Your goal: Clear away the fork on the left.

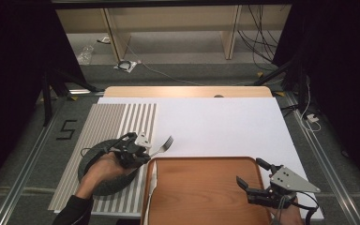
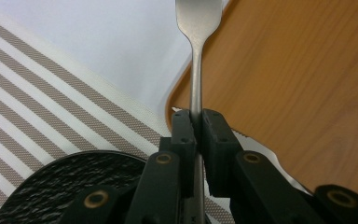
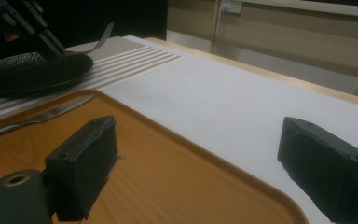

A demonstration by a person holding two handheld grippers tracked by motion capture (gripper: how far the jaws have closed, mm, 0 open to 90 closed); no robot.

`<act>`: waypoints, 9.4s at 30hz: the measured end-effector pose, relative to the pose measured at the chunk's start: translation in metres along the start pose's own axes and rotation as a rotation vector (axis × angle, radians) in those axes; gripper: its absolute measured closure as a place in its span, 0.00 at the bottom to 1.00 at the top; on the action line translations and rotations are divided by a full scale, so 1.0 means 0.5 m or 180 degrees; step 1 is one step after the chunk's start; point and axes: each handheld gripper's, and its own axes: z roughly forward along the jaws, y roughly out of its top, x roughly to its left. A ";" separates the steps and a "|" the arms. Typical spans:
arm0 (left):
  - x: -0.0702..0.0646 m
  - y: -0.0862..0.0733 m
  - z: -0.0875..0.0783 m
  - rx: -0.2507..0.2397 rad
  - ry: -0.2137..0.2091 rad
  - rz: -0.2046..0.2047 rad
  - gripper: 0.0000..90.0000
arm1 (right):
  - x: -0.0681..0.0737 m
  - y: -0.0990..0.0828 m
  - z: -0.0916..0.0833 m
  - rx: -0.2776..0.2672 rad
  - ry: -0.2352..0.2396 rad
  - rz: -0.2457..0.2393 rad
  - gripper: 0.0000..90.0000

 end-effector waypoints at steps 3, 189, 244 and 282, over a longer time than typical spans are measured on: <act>-0.008 -0.001 0.004 0.0000 -0.0068 -0.0014 0.93 | 0.000 0.000 0.000 -0.0005 0.0003 0.0003 0.14; -0.263 0.001 0.122 0.0074 -0.0782 0.0521 1.00 | 0.005 0.000 -0.001 0.0003 0.0009 -0.0052 0.15; -0.163 -0.056 0.101 0.0220 -0.0582 0.0024 1.00 | 0.005 0.000 -0.001 0.0002 0.0011 -0.0049 0.15; -0.051 -0.084 -0.037 -0.0885 0.0289 -0.1005 0.28 | 0.006 0.001 -0.001 -0.0006 0.0012 -0.0058 0.15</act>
